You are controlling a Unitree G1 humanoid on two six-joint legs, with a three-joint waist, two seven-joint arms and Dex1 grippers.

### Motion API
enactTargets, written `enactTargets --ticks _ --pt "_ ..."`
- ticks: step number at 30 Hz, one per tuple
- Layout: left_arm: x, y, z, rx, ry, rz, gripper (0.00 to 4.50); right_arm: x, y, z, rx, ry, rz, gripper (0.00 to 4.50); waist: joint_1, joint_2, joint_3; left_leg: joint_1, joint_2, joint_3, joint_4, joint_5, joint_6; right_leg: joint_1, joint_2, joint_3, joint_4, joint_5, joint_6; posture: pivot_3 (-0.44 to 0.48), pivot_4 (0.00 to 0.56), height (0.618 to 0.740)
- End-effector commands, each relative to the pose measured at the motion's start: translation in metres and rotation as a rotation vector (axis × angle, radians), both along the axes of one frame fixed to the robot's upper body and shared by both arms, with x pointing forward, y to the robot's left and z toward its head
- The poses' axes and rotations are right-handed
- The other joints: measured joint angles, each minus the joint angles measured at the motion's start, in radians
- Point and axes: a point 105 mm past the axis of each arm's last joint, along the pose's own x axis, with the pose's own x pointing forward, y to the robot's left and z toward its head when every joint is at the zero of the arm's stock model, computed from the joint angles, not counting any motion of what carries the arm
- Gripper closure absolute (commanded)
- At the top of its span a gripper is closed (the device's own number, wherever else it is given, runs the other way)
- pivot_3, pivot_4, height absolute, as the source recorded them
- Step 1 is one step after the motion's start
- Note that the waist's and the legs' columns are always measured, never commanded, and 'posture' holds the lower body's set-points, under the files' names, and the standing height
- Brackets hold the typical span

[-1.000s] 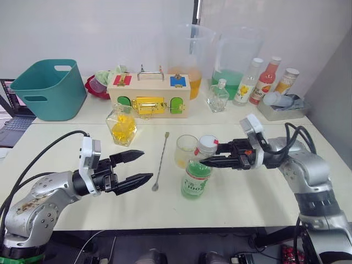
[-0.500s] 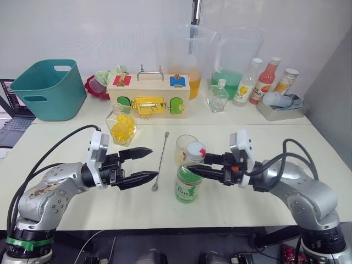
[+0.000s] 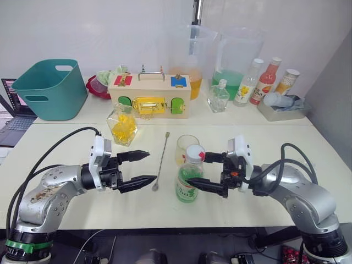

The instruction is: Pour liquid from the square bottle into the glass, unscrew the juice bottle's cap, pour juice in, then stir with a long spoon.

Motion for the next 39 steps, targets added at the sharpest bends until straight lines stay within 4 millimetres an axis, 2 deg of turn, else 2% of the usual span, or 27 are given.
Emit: enactTargets --ticks 1,3,5,9,13,17,21,24,29,39 --pt "0.003 -0.004 0.014 0.004 -0.063 0.016 0.00 -0.001 -0.023 0.014 -0.002 -0.023 0.024 0.04 0.004 0.000 0.000 0.000 0.000 0.000 0.000 0.000 0.000 0.000 0.000 0.000 -0.001 0.000 0.000 0.000 0.150 0.733" --pt "0.003 -0.002 0.012 0.024 -0.049 0.013 0.00 -0.007 -0.036 0.014 -0.046 -0.012 0.066 0.04 0.004 0.000 0.000 0.000 0.000 0.000 0.000 0.000 0.000 0.001 0.000 0.000 -0.002 0.000 0.000 0.000 0.150 0.733" --pt "0.003 -0.001 0.011 0.027 -0.042 0.013 0.00 -0.009 -0.040 0.014 -0.062 -0.008 0.084 0.04 0.000 0.000 0.000 0.000 0.000 0.000 0.000 0.000 0.002 0.000 0.000 0.000 -0.002 0.000 0.000 0.000 0.150 0.733" --pt "-0.013 0.005 0.012 0.082 -0.010 -0.140 0.00 -0.006 -0.079 0.029 -0.078 0.008 0.040 0.04 -0.004 0.000 0.000 0.000 0.000 0.000 -0.001 0.003 0.008 0.000 0.001 0.000 -0.002 0.000 0.000 0.000 0.150 0.733" --pt "-0.014 0.002 0.022 0.074 -0.006 -0.196 0.00 -0.003 -0.105 0.034 -0.118 -0.009 -0.035 0.04 0.004 0.000 0.000 0.000 0.000 0.000 0.000 0.002 0.006 0.001 0.000 0.000 -0.003 0.000 0.000 0.000 0.150 0.733" --pt "-0.013 0.001 0.023 0.072 -0.002 -0.205 0.00 -0.002 -0.107 0.035 -0.122 -0.016 -0.041 0.04 0.001 0.000 0.000 0.000 0.000 0.000 0.000 0.002 0.006 0.001 -0.001 0.000 -0.004 0.000 0.001 0.000 0.150 0.733" --pt "-0.003 -0.043 0.037 0.056 -0.013 -0.280 0.00 -0.025 -0.113 0.035 -0.110 0.010 -0.080 0.04 0.031 0.000 0.000 -0.001 0.000 -0.002 0.000 0.003 0.008 0.002 -0.001 -0.002 -0.003 0.000 0.001 0.000 0.150 0.733" --pt "-0.001 -0.051 0.041 0.052 -0.018 -0.299 0.00 -0.028 -0.112 0.035 -0.113 0.000 -0.099 0.04 0.026 0.000 0.000 -0.001 0.000 -0.001 0.001 0.003 0.009 0.003 -0.001 0.000 -0.005 0.002 0.003 0.000 0.150 0.733" --pt "0.003 -0.082 0.040 0.063 -0.023 -0.362 0.00 -0.036 -0.109 0.035 -0.098 -0.003 -0.124 0.04 0.022 0.000 0.000 -0.001 0.000 -0.001 0.001 0.003 0.010 0.002 0.000 0.000 -0.005 0.002 0.002 0.000 0.150 0.733" --pt "0.008 -0.103 0.029 0.092 -0.012 -0.390 0.00 -0.041 -0.115 0.035 -0.090 -0.009 -0.191 0.04 0.025 0.000 0.000 -0.001 0.000 -0.001 0.002 0.003 0.012 0.003 0.000 0.001 -0.005 0.002 0.002 0.000 0.150 0.733"
